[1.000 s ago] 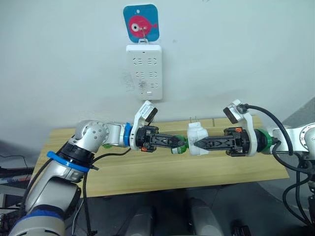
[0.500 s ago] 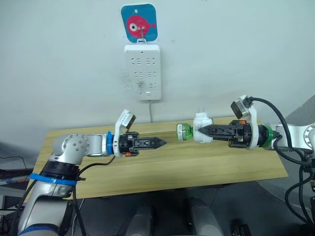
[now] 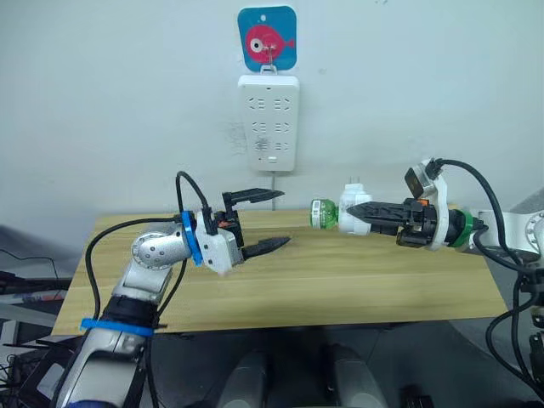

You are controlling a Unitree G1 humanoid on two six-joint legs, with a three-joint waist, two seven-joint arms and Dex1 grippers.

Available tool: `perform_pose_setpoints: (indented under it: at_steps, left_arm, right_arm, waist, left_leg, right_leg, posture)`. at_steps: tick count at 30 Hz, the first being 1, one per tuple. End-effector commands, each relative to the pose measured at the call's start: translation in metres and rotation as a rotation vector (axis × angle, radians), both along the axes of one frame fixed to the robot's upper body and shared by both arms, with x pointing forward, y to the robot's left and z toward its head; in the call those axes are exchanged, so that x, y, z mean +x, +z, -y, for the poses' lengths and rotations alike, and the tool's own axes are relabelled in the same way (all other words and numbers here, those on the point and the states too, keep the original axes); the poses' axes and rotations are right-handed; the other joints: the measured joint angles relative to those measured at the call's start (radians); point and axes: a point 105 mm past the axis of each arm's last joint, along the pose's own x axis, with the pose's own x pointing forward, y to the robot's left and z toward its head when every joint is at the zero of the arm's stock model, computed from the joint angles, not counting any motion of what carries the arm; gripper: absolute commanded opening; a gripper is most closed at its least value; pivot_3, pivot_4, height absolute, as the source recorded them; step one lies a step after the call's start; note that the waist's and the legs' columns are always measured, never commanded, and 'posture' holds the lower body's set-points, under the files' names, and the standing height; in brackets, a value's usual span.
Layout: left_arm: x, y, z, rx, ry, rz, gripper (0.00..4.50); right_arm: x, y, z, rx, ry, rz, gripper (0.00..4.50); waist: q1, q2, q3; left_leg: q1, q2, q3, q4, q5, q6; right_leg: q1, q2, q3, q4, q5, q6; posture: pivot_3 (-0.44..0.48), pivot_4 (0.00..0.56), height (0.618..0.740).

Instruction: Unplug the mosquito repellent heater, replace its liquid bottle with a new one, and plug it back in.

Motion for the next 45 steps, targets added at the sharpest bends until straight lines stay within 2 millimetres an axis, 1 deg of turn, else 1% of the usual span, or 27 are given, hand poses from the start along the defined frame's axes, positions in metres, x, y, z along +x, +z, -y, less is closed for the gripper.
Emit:
perform_pose_setpoints:
  at_steps: [1, 3, 9, 16, 19, 23, 25, 32, 35, 36, 37, 39, 41, 45]
  left_arm:
    - [-0.005, 0.002, 0.005, -0.019, -0.056, 0.124, 4.47]
    - [-0.007, 0.001, 0.011, -0.011, -0.091, 0.165, 4.47]
    - [0.002, 0.0, 0.021, -0.008, -0.102, 0.204, 4.47]
    - [-0.004, 0.001, 0.031, -0.024, -0.167, 0.257, 4.47]
    - [-0.004, 0.001, 0.031, -0.024, -0.168, 0.262, 3.86]
    - [-0.001, 0.004, 0.032, -0.029, -0.159, 0.28, 2.62]
    - [0.002, 0.007, 0.032, -0.035, -0.146, 0.291, 2.13]
    - [0.001, 0.007, 0.033, -0.037, -0.161, 0.288, 2.13]
    - [-0.004, 0.006, 0.035, -0.06, -0.205, 0.22, 2.13]
    - [-0.005, 0.007, 0.038, -0.068, -0.208, 0.142, 2.13]
    - [-0.004, 0.013, 0.04, -0.095, -0.203, 0.069, 2.13]
    - [-0.008, 0.018, 0.042, -0.081, -0.226, -0.01, 2.13]
    - [-0.009, 0.018, 0.04, -0.042, -0.233, -0.008, 2.13]
    - [-0.009, 0.01, 0.034, 0.011, -0.234, -0.001, 2.13]
  right_arm:
    - [-0.004, 0.012, -0.006, 0.031, 0.041, 0.031, 2.97]
    - [-0.004, 0.014, -0.01, 0.039, 0.055, 0.039, 2.97]
    - [-0.006, 0.017, -0.016, 0.047, 0.085, 0.047, 2.97]
    - [-0.007, 0.017, -0.019, 0.053, 0.098, 0.05, 2.97]
    - [-0.008, 0.017, -0.019, 0.05, 0.104, 0.05, 2.97]
    - [-0.01, 0.017, -0.02, 0.052, 0.117, 0.051, 2.97]
    - [-0.011, 0.017, -0.02, 0.051, 0.12, 0.052, 2.97]
    - [-0.011, 0.017, -0.021, 0.052, 0.125, 0.052, 2.97]
    - [-0.014, 0.016, -0.021, 0.042, 0.138, 0.053, 2.97]
    - [-0.015, 0.015, -0.021, 0.037, 0.143, 0.052, 2.97]
    - [-0.017, 0.014, -0.021, 0.029, 0.151, 0.052, 2.97]
    - [-0.021, 0.012, -0.02, 0.018, 0.165, 0.049, 2.97]
    - [-0.022, 0.011, -0.02, 0.018, 0.169, 0.048, 2.97]
    - [-0.022, 0.011, -0.021, 0.028, 0.169, 0.047, 2.97]
  waist:
    - [-0.001, 0.0, 0.0]
    - [-0.001, 0.0, 0.0]
    - [-0.003, 0.0, 0.0]
    - [-0.006, 0.0, 0.0]
    - [-0.008, 0.0, 0.0]
    - [-0.009, 0.0, 0.0]
    - [-0.01, 0.0, 0.0]
    - [-0.012, 0.0, 0.0]
    - [-0.014, 0.0, 0.0]
    - [-0.014, 0.0, 0.0]
    - [-0.015, 0.0, 0.0]
    - [-0.016, 0.0, 0.0]
    - [-0.019, 0.0, 0.0]
    - [-0.026, 0.0, 0.0]
  left_leg:
    - [0.0, 0.0, 0.001, 0.0, 0.0, 0.0]
    - [0.0, 0.0, 0.002, 0.0, -0.001, 0.001]
    - [0.0, 0.0, 0.003, 0.001, -0.001, 0.002]
    - [0.0, 0.0, 0.003, 0.001, -0.001, 0.002]
    - [0.0, 0.0, 0.003, 0.001, -0.001, 0.002]
    - [0.0, 0.0, 0.003, 0.001, -0.001, 0.002]
    - [0.0, 0.0, 0.003, 0.001, -0.001, 0.002]
    - [0.0, 0.0, 0.003, 0.001, -0.001, 0.002]
    - [0.0, 0.0, 0.002, 0.001, -0.001, 0.002]
    - [0.0, 0.0, 0.002, 0.001, -0.001, 0.002]
    - [0.0, 0.0, 0.002, 0.001, -0.001, 0.002]
    - [-0.001, 0.0, 0.001, 0.001, -0.001, 0.002]
    - [-0.001, 0.0, 0.001, 0.001, -0.001, 0.002]
    - [0.0, 0.0, 0.001, 0.001, -0.001, 0.002]
  right_leg:
    - [0.0, 0.0, -0.001, 0.0, 0.0, 0.0]
    - [-0.001, -0.001, -0.001, 0.001, 0.0, 0.001]
    - [-0.001, -0.001, -0.001, 0.002, 0.001, 0.002]
    - [-0.001, -0.001, -0.001, 0.002, 0.001, 0.002]
    - [-0.001, -0.001, -0.001, 0.002, 0.001, 0.002]
    - [-0.001, -0.001, -0.001, 0.002, 0.001, 0.002]
    - [-0.001, -0.001, -0.001, 0.002, 0.001, 0.002]
    - [-0.002, -0.001, -0.001, 0.003, 0.001, 0.002]
    - [-0.002, -0.001, -0.001, 0.003, 0.001, 0.002]
    - [-0.002, -0.001, -0.001, 0.003, 0.001, 0.002]
    - [-0.002, -0.001, -0.001, 0.003, 0.001, 0.002]
    - [-0.002, -0.002, -0.001, 0.002, 0.001, 0.002]
    - [-0.002, -0.002, -0.002, 0.001, 0.001, 0.002]
    - [-0.002, -0.002, -0.002, 0.001, 0.001, 0.002]
  posture:
    - [-0.109, 0.22, 0.74]
    - [-0.11, 0.221, 0.74]
    - [-0.119, 0.224, 0.74]
    - [-0.126, 0.228, 0.74]
    - [-0.126, 0.228, 0.74]
    - [-0.132, 0.23, 0.74]
    - [-0.131, 0.232, 0.74]
    - [-0.128, 0.235, 0.74]
    - [-0.128, 0.237, 0.74]
    - [-0.128, 0.237, 0.74]
    - [-0.128, 0.237, 0.74]
    - [-0.127, 0.237, 0.74]
    - [-0.121, 0.237, 0.74]
    - [-0.123, 0.237, 0.74]
